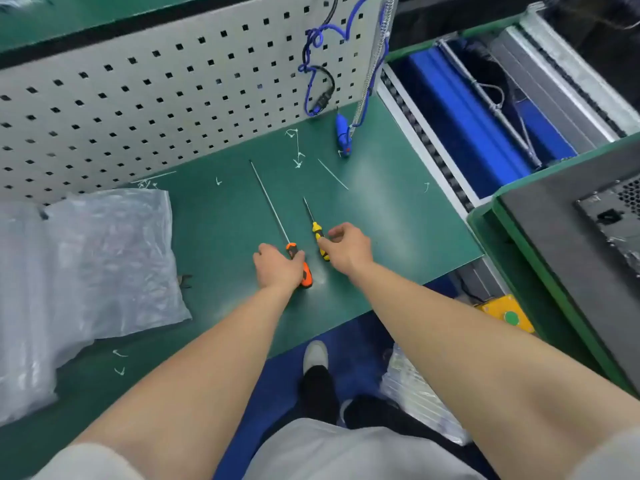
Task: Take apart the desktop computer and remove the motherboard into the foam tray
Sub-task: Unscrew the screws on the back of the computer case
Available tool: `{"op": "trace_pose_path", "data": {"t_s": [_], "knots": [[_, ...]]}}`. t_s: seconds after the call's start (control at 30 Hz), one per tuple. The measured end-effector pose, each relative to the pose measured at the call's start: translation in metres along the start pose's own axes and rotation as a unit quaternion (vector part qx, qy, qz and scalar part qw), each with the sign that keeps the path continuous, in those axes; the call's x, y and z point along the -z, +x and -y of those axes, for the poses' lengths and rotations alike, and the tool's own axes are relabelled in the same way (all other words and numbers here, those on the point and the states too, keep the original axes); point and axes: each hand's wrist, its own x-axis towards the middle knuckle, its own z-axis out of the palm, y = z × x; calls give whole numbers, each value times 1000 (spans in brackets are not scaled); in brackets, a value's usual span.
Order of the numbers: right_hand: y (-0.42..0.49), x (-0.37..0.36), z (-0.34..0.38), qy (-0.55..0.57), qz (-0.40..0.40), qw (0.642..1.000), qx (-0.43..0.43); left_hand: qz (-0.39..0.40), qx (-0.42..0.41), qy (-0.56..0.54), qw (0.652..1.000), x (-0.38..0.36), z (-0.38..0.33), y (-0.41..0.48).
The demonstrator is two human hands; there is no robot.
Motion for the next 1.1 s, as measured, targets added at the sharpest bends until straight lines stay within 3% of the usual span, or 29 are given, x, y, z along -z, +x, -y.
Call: {"op": "trace_pose_path", "data": {"t_s": [0.17,0.33,0.53,0.73,0.87,1.1], "knots": [[9,-11,6,-44,-25,998,-23,28,-3,11,1000,-2,-5,11],[9,-11,11,-95,31,994,-42,114,24,-31,993,4,-23,5],[-9,17,1,107,163,978,-80,221,-17,-74,972,8,-23,-22],[-45,65,-25,221,200,953,-59,201,-155,-64,965,-13,-23,-75],[-77,127,-58,293,133,947,-15,212,-304,-77,926,-39,-50,-130],[-162,283,-126,385,-120,912,73,246,-502,-23,829,-126,-137,-257]]}}
